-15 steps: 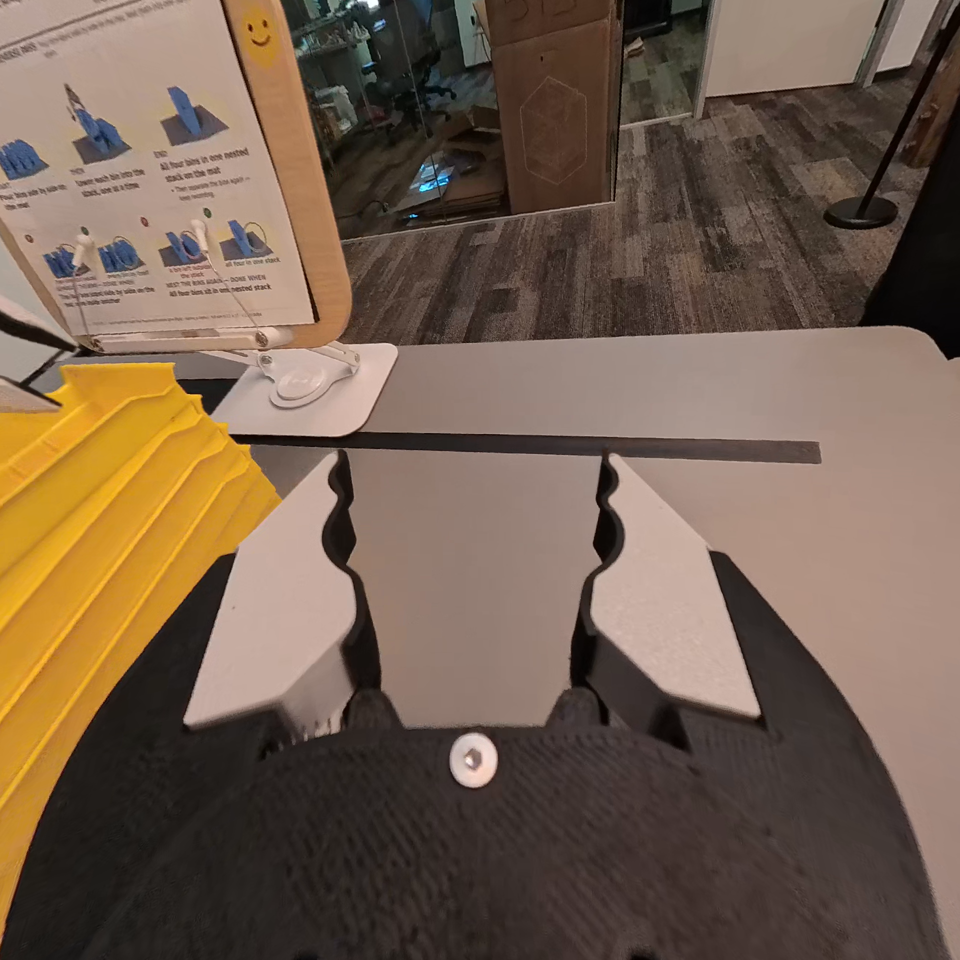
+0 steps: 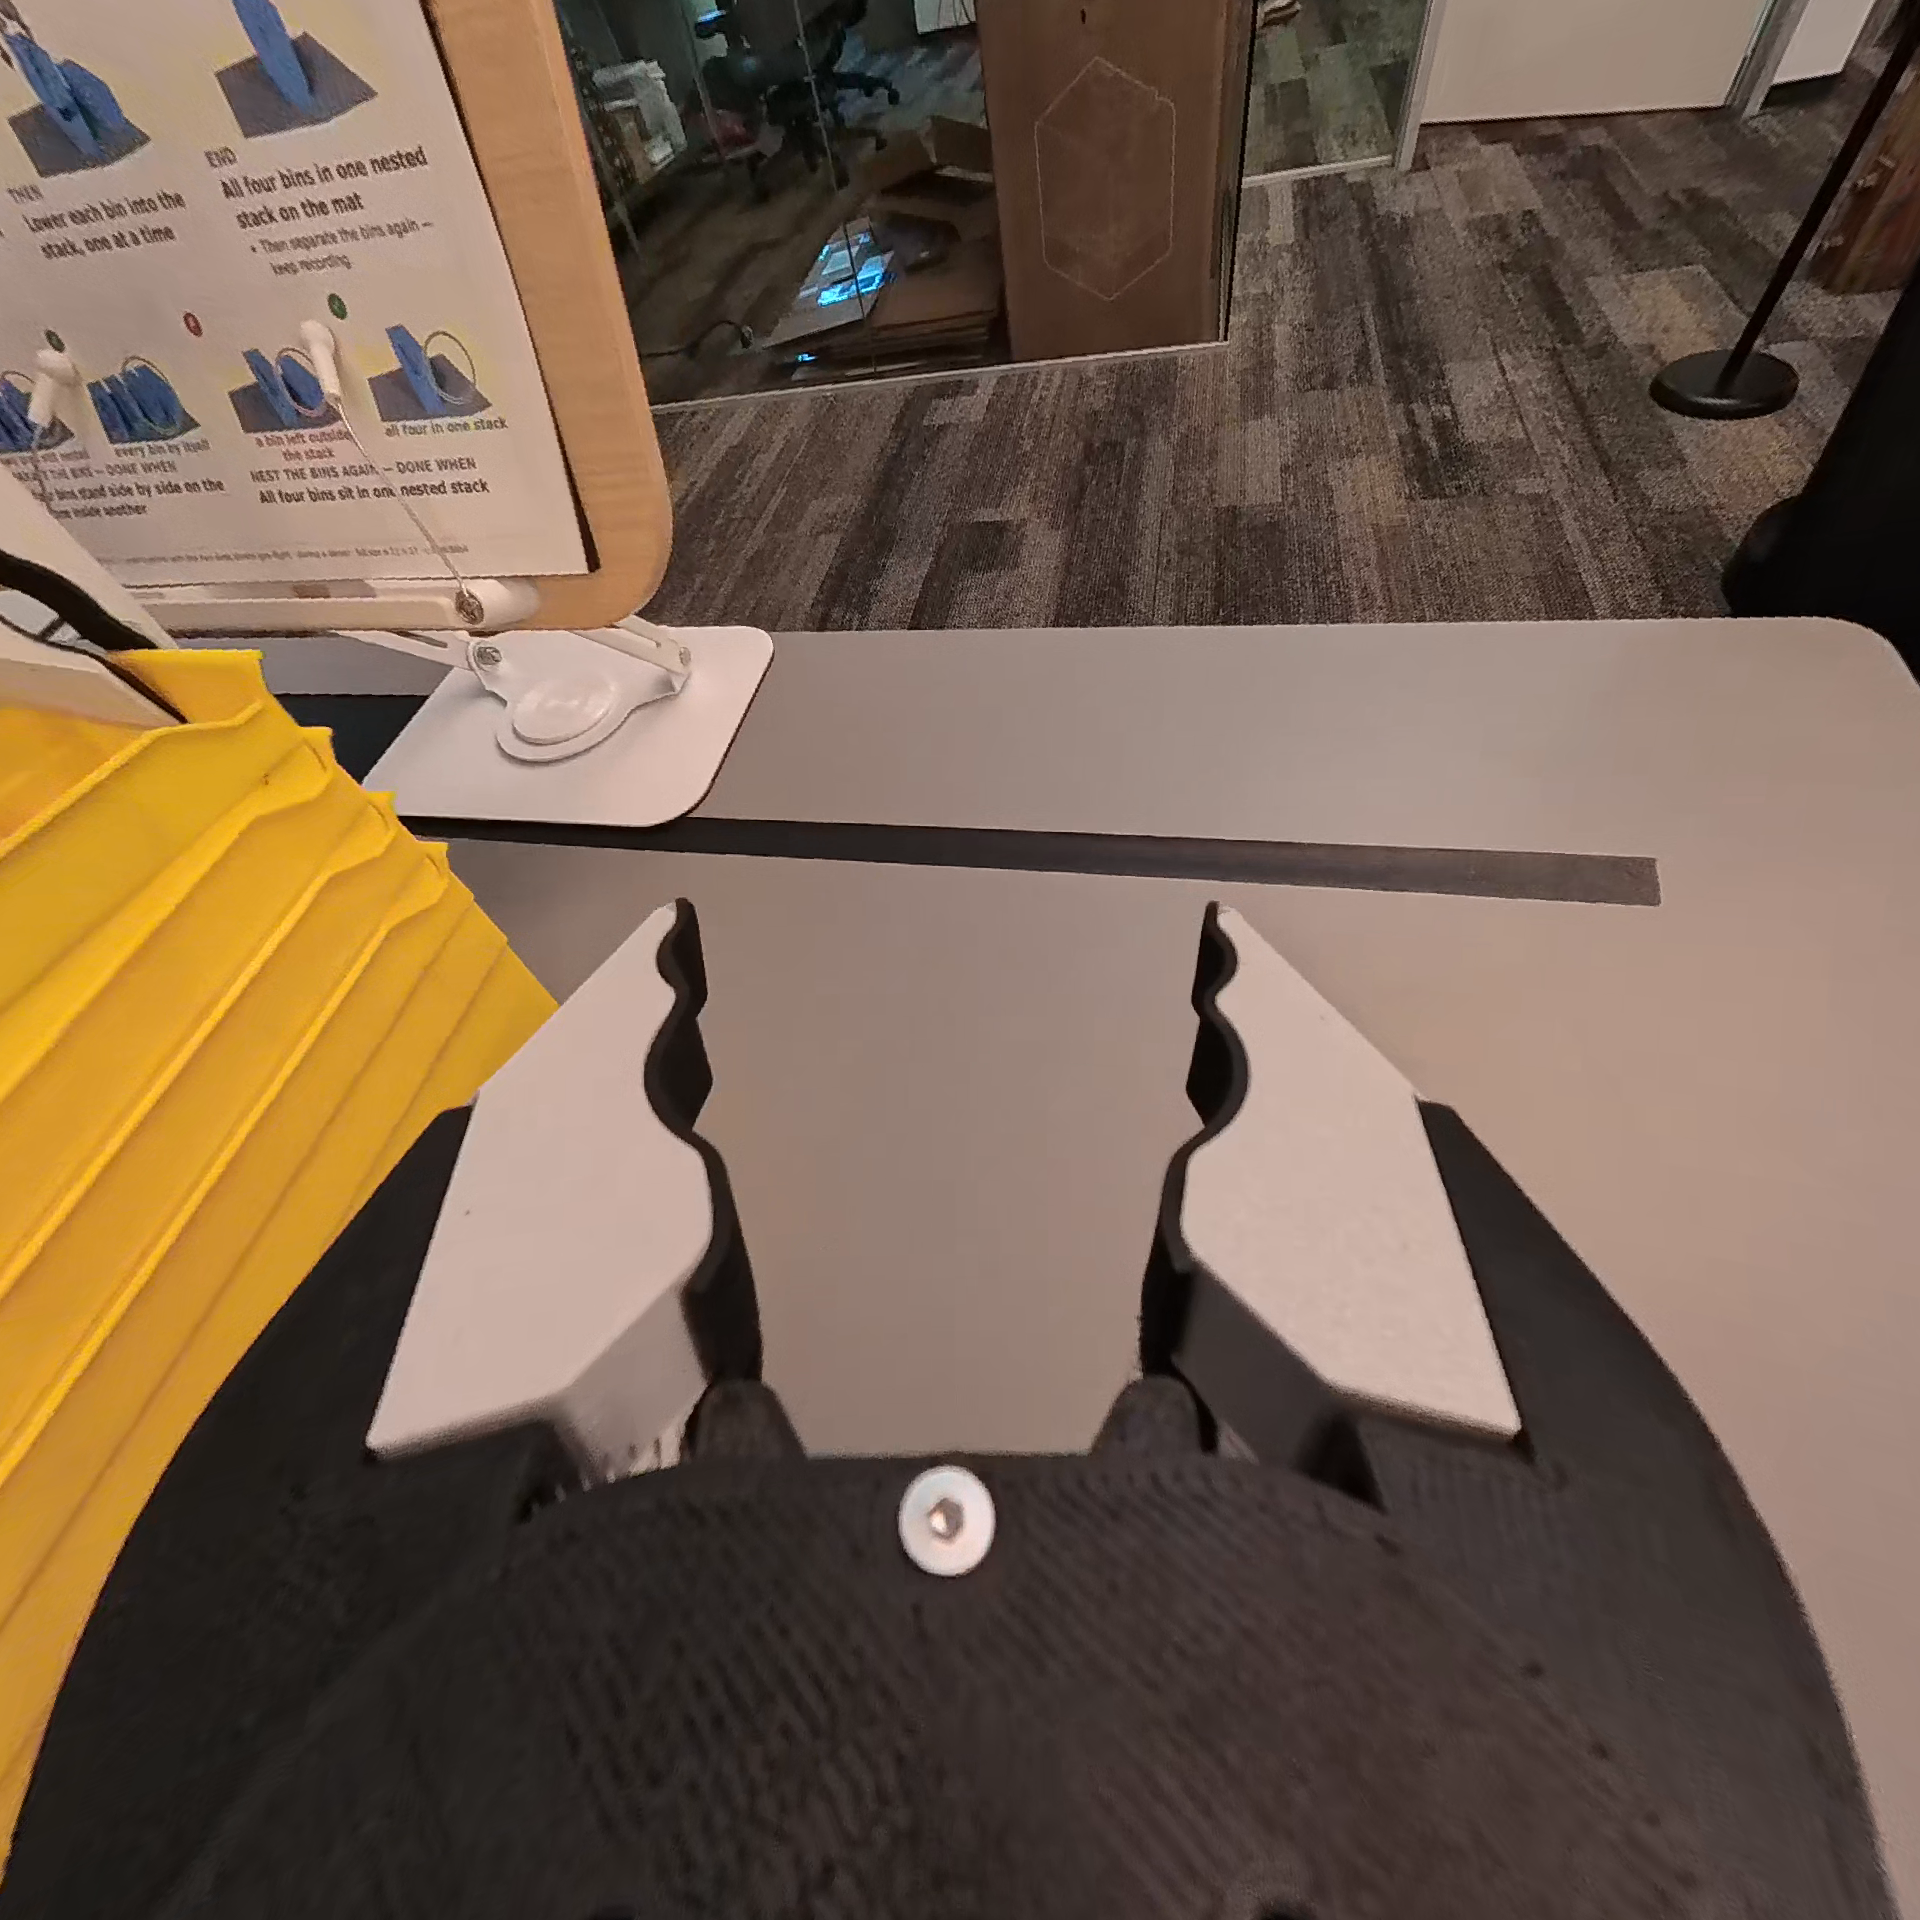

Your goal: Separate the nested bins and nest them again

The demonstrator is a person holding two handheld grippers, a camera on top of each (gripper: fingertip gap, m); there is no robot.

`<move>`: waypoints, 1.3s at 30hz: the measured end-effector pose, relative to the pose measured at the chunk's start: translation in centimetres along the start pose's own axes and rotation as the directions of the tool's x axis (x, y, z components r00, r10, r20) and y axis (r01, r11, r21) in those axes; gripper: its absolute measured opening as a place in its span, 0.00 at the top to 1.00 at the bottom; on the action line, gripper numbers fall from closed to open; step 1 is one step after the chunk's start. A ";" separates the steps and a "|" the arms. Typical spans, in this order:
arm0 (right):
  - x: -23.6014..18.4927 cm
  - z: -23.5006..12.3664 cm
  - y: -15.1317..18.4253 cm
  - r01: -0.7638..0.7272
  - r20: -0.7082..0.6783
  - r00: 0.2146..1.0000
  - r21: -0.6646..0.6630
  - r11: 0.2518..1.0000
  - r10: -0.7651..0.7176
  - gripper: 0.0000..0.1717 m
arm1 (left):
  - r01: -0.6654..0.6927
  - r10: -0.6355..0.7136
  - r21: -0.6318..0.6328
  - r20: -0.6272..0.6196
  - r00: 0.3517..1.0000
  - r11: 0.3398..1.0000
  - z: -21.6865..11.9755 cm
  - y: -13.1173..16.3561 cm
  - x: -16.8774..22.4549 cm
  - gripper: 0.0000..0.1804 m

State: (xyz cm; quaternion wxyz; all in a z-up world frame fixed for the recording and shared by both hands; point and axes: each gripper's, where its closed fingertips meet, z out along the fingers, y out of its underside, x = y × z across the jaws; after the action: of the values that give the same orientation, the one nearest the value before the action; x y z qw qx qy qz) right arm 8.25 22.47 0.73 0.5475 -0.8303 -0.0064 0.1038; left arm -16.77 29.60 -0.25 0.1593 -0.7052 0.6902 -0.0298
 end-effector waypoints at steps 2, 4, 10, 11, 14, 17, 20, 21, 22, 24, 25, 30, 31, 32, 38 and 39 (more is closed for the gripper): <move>-0.2 0.1 0.0 0.002 0.004 1.000 -0.001 1.000 -0.002 0.45 | -0.019 0.019 -0.008 0.015 1.000 1.000 -0.2 0.0 -0.1 0.94; -0.4 0.2 0.2 0.006 0.011 1.000 -0.011 1.000 -0.005 0.45 | -0.038 0.038 -0.012 0.040 0.998 0.999 -0.5 -0.2 -0.2 0.95; -0.6 0.4 0.4 0.019 0.009 1.000 -0.018 1.000 -0.018 0.45 | -0.047 0.047 -0.017 0.034 0.998 0.999 -1.3 -0.3 0.2 0.96; -0.6 0.4 0.3 0.020 0.008 1.000 -0.019 1.000 -0.020 0.45 | -0.047 0.049 -0.027 0.045 0.998 0.999 -1.1 -0.1 0.0 0.95; -0.6 0.4 0.4 0.020 0.007 1.000 -0.020 1.000 -0.020 0.45 | -0.029 0.030 -0.015 0.059 0.998 0.999 -1.0 -0.1 0.0 0.88; -0.6 0.4 0.4 0.020 0.008 1.000 -0.021 1.000 -0.020 0.45 | 0.044 -0.055 0.119 0.089 0.994 0.992 -2.7 -1.8 -0.3 0.68; -0.6 0.4 0.4 0.019 0.013 1.000 -0.022 1.000 -0.019 0.45 | 0.077 -0.121 0.313 0.122 0.985 0.947 -5.8 -3.9 0.3 0.64; -0.7 0.3 0.3 0.020 0.014 1.000 -0.018 1.000 -0.020 0.45 | 0.067 -0.118 0.363 0.120 0.986 0.929 -6.7 -4.3 1.4 0.64; -0.7 0.3 0.2 0.021 0.016 1.000 -0.011 1.000 -0.021 0.45 | 0.050 -0.115 0.395 0.144 0.983 0.917 -7.4 -4.4 2.3 0.64; -0.8 0.0 -0.2 0.025 0.017 1.000 0.006 1.000 -0.025 0.45 | 0.028 -0.163 0.412 0.298 0.941 0.911 -8.7 -3.5 2.9 0.67; -0.8 -0.1 -0.4 0.024 0.014 1.000 0.013 1.000 -0.025 0.45 | 0.042 -0.228 0.411 0.415 0.881 0.911 -9.6 -2.4 2.5 0.68; -1.0 -0.3 -0.8 0.046 -0.009 0.999 0.037 0.998 -0.045 0.45 | 0.152 -0.492 0.480 0.740 0.459 0.864 -14.5 4.5 3.8 0.72; -1.1 -0.3 -1.0 0.057 -0.020 0.998 0.047 0.997 -0.056 0.45 | 0.197 -0.536 0.501 0.747 0.392 0.843 -14.8 6.1 4.3 0.75; -1.0 -0.5 -1.3 0.072 -0.041 0.997 0.063 0.995 -0.070 0.45 | 0.241 -0.572 0.519 0.747 0.339 0.820 -15.0 7.7 4.8 0.77; -2.0 -4.2 -6.2 0.231 -0.185 0.966 0.299 0.926 -0.182 0.38 | 0.224 -0.676 0.646 0.731 0.096 0.730 -18.5 12.5 5.9 0.71; -2.5 -5.0 -7.0 0.250 -0.194 0.962 0.336 0.908 -0.193 0.37 | 0.205 -0.691 0.668 0.720 0.067 0.716 -19.3 12.9 6.1 0.68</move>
State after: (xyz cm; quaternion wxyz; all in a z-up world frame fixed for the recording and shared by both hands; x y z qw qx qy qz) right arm 7.46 20.40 9.43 0.6962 -0.7163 -0.0392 -0.0250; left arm -34.02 20.12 13.50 0.6609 -0.7014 0.1575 0.2154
